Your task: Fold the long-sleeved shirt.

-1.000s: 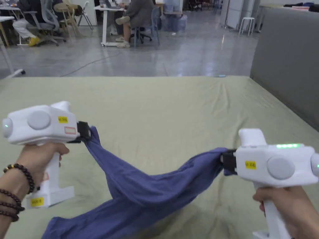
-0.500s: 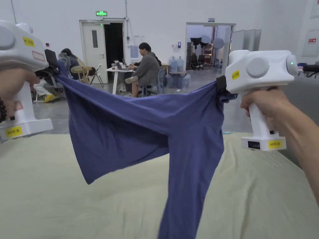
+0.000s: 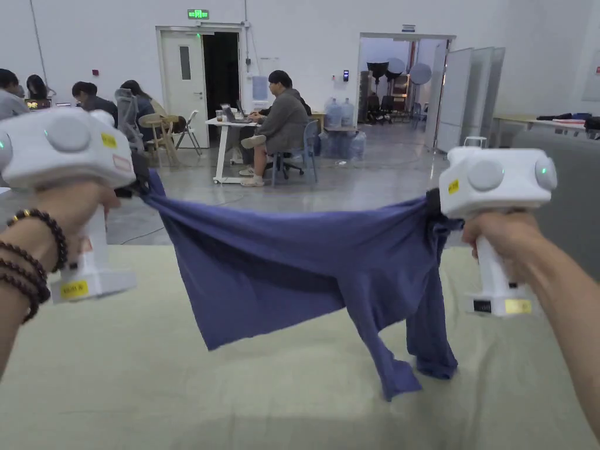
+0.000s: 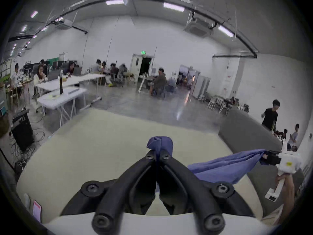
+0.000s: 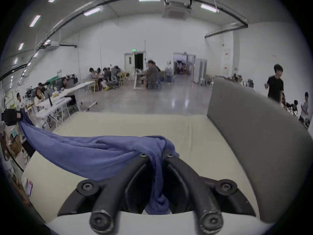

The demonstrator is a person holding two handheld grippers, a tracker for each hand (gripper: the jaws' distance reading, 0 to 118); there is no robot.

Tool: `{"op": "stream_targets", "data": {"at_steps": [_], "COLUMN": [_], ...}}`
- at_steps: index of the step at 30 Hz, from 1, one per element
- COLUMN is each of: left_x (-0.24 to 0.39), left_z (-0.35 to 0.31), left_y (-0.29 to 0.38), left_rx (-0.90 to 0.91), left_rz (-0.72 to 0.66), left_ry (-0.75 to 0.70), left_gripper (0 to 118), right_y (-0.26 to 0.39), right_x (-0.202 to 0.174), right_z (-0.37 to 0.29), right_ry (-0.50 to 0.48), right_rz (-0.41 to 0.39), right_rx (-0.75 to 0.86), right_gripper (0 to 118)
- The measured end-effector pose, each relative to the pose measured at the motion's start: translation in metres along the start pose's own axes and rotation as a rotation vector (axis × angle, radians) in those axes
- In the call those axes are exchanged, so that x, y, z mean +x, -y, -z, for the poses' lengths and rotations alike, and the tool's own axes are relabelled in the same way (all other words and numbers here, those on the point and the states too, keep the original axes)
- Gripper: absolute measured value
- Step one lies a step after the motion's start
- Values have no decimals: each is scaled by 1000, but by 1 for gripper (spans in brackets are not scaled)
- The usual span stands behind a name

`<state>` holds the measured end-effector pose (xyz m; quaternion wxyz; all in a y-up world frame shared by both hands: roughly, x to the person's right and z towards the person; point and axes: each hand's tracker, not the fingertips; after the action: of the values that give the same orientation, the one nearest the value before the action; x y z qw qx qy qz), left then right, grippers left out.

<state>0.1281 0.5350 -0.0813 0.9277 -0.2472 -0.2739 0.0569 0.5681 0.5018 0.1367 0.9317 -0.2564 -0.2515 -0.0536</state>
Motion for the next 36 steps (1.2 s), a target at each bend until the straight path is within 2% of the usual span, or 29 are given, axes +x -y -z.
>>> {"op": "stream_targets", "data": {"at_steps": [2, 5, 7, 10, 13, 17, 19, 21, 25, 30, 33, 34, 35, 36], "left_x": [-17, -32, -41, -61, -75, -85, -97, -107, -125, -135, -134, -133, -132, -132], "left_z": [48, 85, 92, 82, 52, -9, -37, -60, -105, -149, -160, -161, -163, -164], "left_y": [34, 94, 122, 143, 160, 215, 257, 297, 378, 431, 439, 439, 435, 429], "left_rx": [-106, -202, -267, -259, -203, -212, -263, -310, -456, -494, -491, -480, -457, -439], "left_rz": [25, 15, -3, -19, -43, -54, -105, -86, -26, 7, 20, 10, -9, -20], "left_ry": [-6, -36, -57, -40, 25, 33, 52, 46, -6, 1, 6, 13, 11, 11], "left_gripper": [0, 0, 0, 0, 0, 0, 0, 0, 0, 0, 0, 0, 1, 19], "right_y": [44, 104, 136, 164, 188, 250, 295, 335, 411, 449, 452, 451, 448, 445], "right_x": [-1, 0, -3, 2, 2, -7, -10, -14, -15, -13, -19, -20, -21, -22], "right_z": [35, 75, 86, 90, 59, 6, -21, -41, -81, -130, -140, -138, -137, -141], "right_ry": [15, 7, 4, -13, -55, -77, -59, -22, -21, 1, 8, 8, 9, 6], "right_rz": [-6, 66, 52, 26, 60, 31, 13, 32, -16, -2, -29, -36, -41, -44], "right_rx": [-71, -200, -247, -255, -236, -270, -295, -334, -449, -473, -473, -470, -468, -470], "right_gripper": [6, 6, 7, 7, 7, 7, 7, 7, 7, 7, 7, 12, 30, 74]}}
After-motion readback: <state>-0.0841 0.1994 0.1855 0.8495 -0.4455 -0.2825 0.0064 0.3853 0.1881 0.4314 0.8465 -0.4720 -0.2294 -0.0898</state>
